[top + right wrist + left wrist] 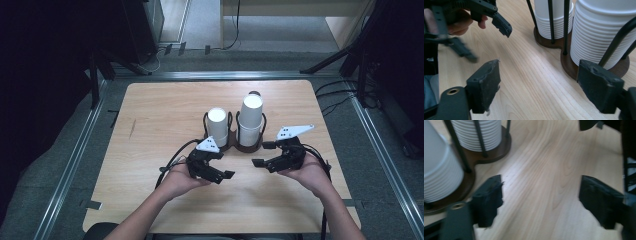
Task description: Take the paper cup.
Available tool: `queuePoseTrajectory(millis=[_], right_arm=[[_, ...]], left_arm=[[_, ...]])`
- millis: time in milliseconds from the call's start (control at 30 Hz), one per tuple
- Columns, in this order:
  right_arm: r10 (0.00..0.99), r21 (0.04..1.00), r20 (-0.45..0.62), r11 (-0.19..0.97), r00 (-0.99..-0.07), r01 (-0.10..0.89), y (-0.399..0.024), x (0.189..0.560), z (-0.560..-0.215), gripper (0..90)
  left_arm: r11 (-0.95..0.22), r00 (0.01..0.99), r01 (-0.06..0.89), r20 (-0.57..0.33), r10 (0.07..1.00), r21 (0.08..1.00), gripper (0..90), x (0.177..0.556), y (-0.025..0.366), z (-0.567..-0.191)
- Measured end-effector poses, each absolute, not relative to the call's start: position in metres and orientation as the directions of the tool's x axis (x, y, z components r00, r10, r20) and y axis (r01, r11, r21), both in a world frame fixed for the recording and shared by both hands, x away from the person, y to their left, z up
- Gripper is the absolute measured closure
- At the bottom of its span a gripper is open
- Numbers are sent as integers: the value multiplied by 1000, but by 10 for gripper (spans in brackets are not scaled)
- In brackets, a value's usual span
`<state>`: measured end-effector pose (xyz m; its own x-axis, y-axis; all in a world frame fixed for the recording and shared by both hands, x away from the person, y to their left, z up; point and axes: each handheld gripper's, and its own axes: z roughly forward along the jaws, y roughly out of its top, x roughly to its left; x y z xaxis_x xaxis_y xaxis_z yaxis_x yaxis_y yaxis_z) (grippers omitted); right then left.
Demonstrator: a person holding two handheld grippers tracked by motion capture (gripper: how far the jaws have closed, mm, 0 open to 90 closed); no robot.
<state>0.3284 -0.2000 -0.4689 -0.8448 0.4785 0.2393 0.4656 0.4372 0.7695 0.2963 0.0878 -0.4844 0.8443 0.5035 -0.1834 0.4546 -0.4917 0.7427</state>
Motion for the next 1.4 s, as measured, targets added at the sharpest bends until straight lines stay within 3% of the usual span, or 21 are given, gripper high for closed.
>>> queuePoseTrajectory(millis=[133,233,400,1167,1267,1300,1400], right_arm=[[477,778,210,447,-853,442,-200,325,-467,251],[477,780,171,469,-862,414,-203,323,-468,318],[477,756,184,489,-859,434,-205,322,-475,357],[499,762,163,484,-851,429,-210,330,-470,336],[505,765,159,481,-848,429,-212,330,-467,336],[514,773,168,461,-841,436,-214,330,-464,336],[521,779,169,449,-837,437,-215,331,-460,336]], left_arm=[[-448,828,478,-218,516,755,391,299,92,-481],[-438,819,485,-218,530,757,408,301,93,-481],[-490,826,485,-196,529,725,389,301,90,-485],[-469,832,462,-185,522,753,405,301,75,-485],[-450,821,475,-198,535,756,452,302,70,-484],[-438,818,483,-213,534,758,528,303,68,-482],[-413,809,480,-209,549,774,558,304,61,-478]])
